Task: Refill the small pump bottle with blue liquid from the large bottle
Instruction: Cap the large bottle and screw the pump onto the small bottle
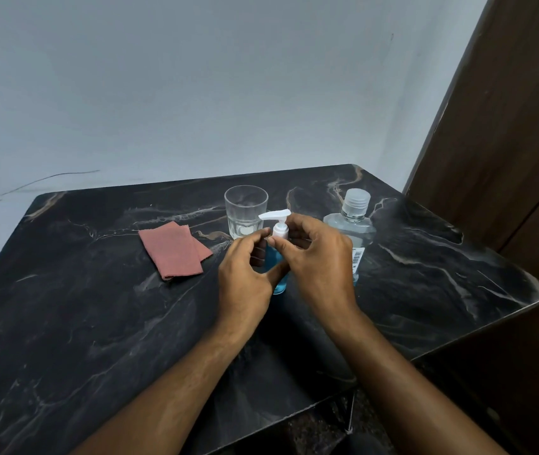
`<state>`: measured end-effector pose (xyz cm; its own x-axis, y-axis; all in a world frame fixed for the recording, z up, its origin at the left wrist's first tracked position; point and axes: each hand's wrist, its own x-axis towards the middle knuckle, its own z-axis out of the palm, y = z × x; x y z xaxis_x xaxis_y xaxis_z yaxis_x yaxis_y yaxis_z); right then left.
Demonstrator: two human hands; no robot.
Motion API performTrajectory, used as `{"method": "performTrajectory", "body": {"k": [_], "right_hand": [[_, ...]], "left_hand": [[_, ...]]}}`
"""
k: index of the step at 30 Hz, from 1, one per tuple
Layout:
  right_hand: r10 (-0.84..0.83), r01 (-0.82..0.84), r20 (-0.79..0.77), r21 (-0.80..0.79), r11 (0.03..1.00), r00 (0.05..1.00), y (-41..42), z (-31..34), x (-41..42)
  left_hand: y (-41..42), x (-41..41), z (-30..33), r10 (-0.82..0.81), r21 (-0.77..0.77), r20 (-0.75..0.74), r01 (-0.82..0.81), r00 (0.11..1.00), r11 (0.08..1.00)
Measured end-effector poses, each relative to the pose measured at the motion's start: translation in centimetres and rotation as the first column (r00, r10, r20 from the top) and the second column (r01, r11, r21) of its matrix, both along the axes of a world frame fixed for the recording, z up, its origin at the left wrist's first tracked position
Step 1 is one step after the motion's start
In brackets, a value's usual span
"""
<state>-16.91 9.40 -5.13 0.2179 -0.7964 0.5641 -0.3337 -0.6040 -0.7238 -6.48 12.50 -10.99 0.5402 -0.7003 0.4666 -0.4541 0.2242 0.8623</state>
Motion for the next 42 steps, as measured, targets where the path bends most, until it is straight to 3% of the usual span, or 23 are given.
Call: {"method": "performTrajectory", "body": {"k": [4,7,12,17,20,26,42], "right_hand": [[-0.09,0.1,0.053,-0.215,0.972,0.995,1.0,0.2,-2.0],[-0.263,0.263,0.049,-0.354,0.898,0.964,1.0,0.5,-4.3],[-0.527,0.494,-0.093,-0.242,0.835,0.845,-0.5,0.3,-5.3],[-0.549,0.5,-0.22,-0.241,0.832,0.807,-2.1,-0.6,-4.4],[-0.526,0.478,-0.205,-0.242,0.844,0.825,-2.7,-0.7,-4.3],[-0.359,0.353,-0.178,-0.066,0.933,0.916,-5.9,0.7,-4.6],[-0.353,0.356,-0.162,-0.008,0.934,0.922,-15.6,1.9,-0.5]], "left_hand": [[-0.1,0.1,-0.3,-0.035,0.002,0.039,0.035,0.999,0.999],[-0.1,0.1,-0.3,-0.038,0.026,0.079,0.036,0.996,0.999],[0.0,0.0,-0.6,-0.052,0.04,0.088,0.049,0.995,0.998],[0.4,0.0,-0.5,-0.063,0.038,0.076,0.06,0.995,0.997],[0.5,0.1,-0.4,-0.076,0.009,0.063,0.076,0.995,0.997],[0.6,-0.1,-0.3,-0.106,-0.001,0.014,0.106,0.994,0.994],[0.0,-0.2,-0.8,-0.065,0.069,-0.006,0.065,0.998,0.995]]}}
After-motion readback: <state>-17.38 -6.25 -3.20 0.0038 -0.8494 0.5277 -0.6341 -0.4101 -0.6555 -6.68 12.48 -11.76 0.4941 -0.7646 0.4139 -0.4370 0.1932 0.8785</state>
